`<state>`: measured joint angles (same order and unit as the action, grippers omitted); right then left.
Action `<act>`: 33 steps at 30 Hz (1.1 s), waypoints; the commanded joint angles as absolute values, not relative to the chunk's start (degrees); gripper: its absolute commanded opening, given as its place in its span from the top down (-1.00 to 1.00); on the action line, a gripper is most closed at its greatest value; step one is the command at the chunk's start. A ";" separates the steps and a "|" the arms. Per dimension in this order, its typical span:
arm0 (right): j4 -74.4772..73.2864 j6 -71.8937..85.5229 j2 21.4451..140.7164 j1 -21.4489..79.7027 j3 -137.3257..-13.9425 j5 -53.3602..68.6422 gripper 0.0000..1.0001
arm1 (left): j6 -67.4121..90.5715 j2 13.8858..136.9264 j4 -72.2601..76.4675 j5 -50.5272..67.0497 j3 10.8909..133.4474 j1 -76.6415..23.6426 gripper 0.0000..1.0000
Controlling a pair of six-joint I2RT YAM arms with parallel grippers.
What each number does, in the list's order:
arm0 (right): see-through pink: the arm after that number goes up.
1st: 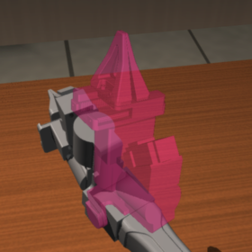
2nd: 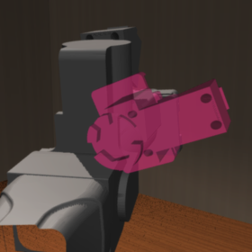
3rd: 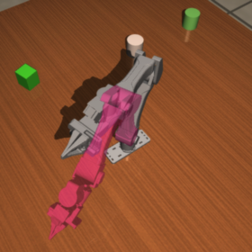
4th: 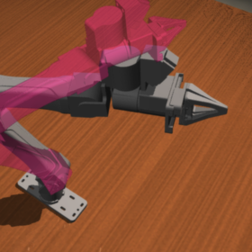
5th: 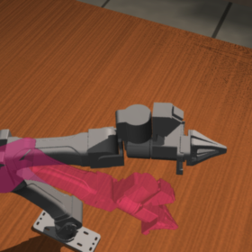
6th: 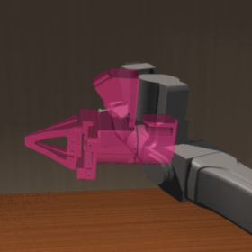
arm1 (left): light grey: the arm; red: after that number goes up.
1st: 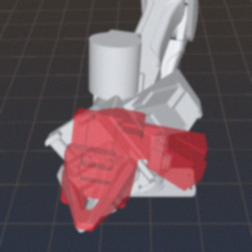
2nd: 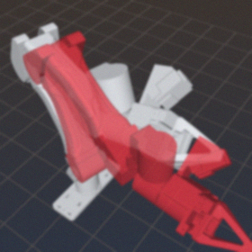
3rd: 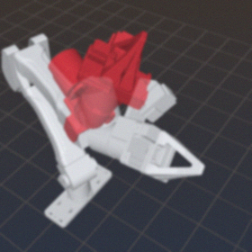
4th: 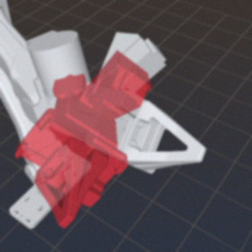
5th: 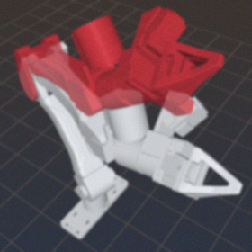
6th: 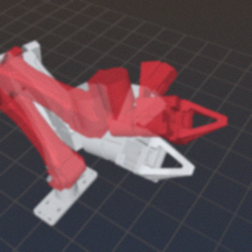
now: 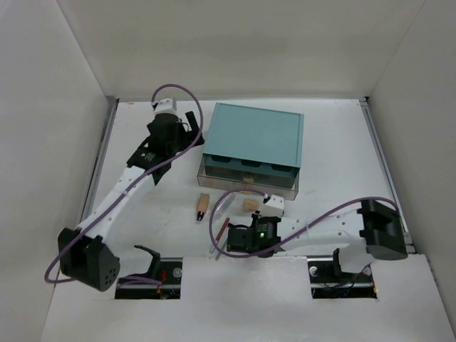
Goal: Organize the makeup
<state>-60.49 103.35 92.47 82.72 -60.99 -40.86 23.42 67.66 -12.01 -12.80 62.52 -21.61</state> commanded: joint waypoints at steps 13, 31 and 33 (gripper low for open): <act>-22.42 40.80 63.89 73.19 -62.31 -21.46 1.00 | 23.56 86.65 -3.96 2.02 69.61 -22.37 -0.11; -16.26 10.55 75.15 47.33 -66.97 -2.02 0.24 | 22.76 95.10 -4.31 2.29 72.86 -22.63 0.43; -16.87 9.58 74.36 47.68 -66.80 -1.58 0.06 | 22.68 95.36 -4.22 2.29 72.86 -22.63 0.44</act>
